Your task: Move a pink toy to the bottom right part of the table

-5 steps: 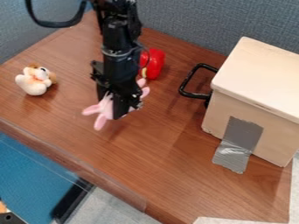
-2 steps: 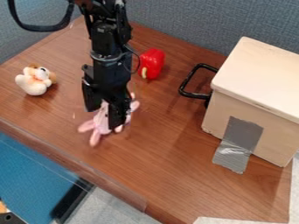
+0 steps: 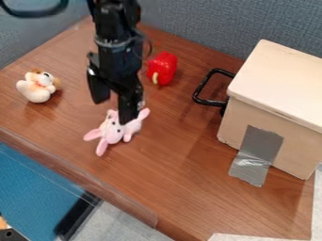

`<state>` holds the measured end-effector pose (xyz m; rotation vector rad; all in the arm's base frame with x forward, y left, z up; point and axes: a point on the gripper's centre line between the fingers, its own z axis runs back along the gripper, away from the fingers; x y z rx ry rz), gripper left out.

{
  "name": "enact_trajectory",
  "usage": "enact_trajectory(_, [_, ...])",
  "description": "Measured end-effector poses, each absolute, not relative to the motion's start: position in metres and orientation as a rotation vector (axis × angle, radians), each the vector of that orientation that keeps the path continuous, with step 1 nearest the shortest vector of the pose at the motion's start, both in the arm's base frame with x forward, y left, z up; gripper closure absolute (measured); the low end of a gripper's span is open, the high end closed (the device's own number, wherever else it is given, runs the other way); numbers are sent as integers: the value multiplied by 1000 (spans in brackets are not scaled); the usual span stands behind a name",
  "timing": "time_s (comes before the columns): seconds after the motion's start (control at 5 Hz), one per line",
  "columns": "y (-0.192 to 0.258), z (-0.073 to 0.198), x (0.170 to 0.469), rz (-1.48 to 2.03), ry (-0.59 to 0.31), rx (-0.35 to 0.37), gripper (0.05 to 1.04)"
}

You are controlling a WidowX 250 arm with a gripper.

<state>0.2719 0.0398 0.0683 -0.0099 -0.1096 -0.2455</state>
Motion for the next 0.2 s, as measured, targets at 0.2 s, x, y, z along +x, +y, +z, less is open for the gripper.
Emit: enact_trajectory(0.2, [48,71,272,-213,-113,8,84])
